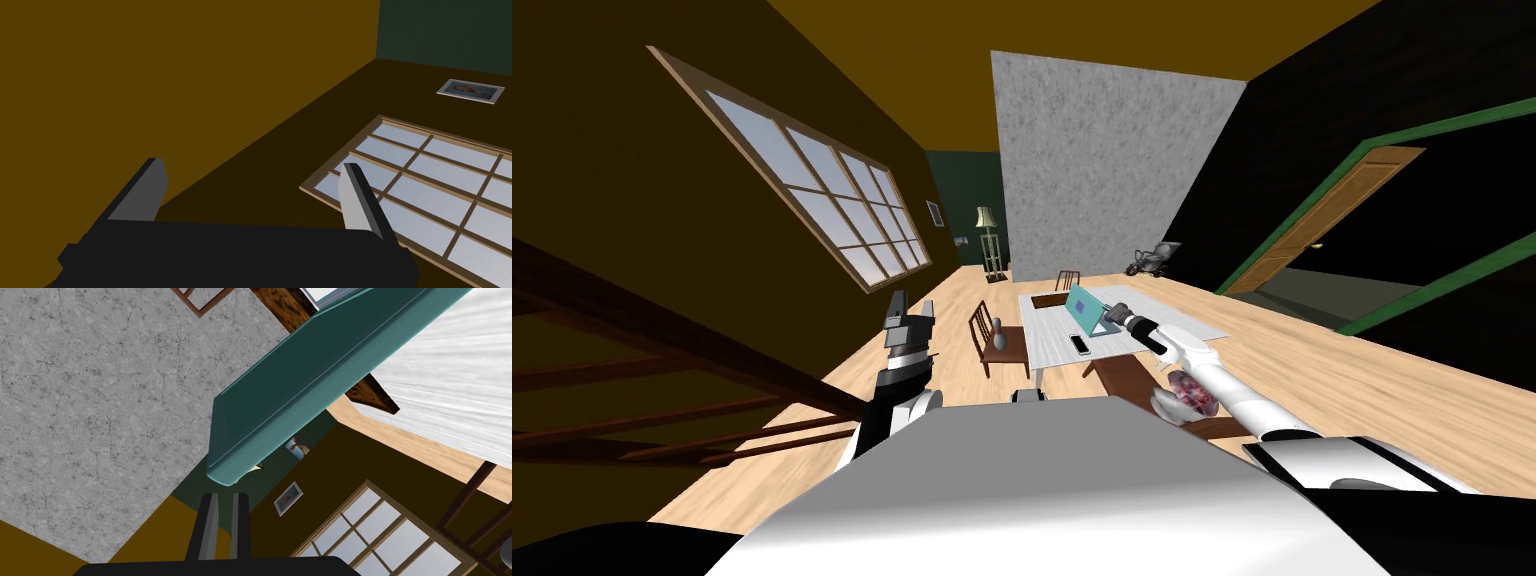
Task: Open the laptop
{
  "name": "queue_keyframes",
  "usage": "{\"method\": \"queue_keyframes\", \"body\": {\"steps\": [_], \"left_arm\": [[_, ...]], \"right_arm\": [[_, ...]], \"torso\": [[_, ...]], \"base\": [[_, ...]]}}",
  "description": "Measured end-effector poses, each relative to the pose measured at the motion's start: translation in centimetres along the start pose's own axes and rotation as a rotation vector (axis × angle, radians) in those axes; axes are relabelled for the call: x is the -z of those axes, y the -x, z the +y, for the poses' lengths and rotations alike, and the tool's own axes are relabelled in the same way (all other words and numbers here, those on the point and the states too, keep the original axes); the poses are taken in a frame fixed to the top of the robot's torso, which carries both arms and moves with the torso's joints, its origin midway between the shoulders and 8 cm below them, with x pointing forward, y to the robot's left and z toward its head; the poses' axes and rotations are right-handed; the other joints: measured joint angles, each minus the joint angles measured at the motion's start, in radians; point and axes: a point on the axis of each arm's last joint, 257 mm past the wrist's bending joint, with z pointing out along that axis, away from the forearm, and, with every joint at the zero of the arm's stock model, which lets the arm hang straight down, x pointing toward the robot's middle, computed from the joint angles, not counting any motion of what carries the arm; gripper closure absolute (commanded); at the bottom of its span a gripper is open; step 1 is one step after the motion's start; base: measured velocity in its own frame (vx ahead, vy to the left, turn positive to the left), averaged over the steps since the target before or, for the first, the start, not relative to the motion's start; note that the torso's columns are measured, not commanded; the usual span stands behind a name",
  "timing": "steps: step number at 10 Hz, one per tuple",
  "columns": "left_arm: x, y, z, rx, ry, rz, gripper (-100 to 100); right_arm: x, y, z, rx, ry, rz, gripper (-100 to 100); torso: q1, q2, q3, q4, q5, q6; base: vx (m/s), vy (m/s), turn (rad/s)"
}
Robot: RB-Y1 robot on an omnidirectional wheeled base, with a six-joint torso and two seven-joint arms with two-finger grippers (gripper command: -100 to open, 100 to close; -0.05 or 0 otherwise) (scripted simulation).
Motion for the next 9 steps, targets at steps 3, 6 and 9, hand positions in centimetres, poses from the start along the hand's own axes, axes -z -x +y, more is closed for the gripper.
{"method": "queue_keyframes", "body": {"steps": [3,6,9], "left_arm": [[0.0,0.0,0.0,0.0,0.0,0.0,0],[0.0,0.0,0.0,0.0,0.0,0.0,0],[0.0,0.0,0.0,0.0,0.0,0.0,0]], "right_arm": [[0.1,-0.3,-0.3,-0.084,0.002,-0.001,100],[-0.3,-0.6,1.5,-0.219,0.009,-0.016,100],[-0.6,-0.8,3.2,-0.348,0.012,-0.026,100]], "torso": [[0.004,0.004,0.002,0.002,0.001,-0.001],[-0.003,0.002,0.001,-0.001,-0.002,0.0],[0.004,0.0,0.0,-0.004,-0.002,-0.001]], "base": [[-0.013,-0.095,0.036],[-0.014,-0.218,0.065],[0.007,-0.145,0.013]]}}
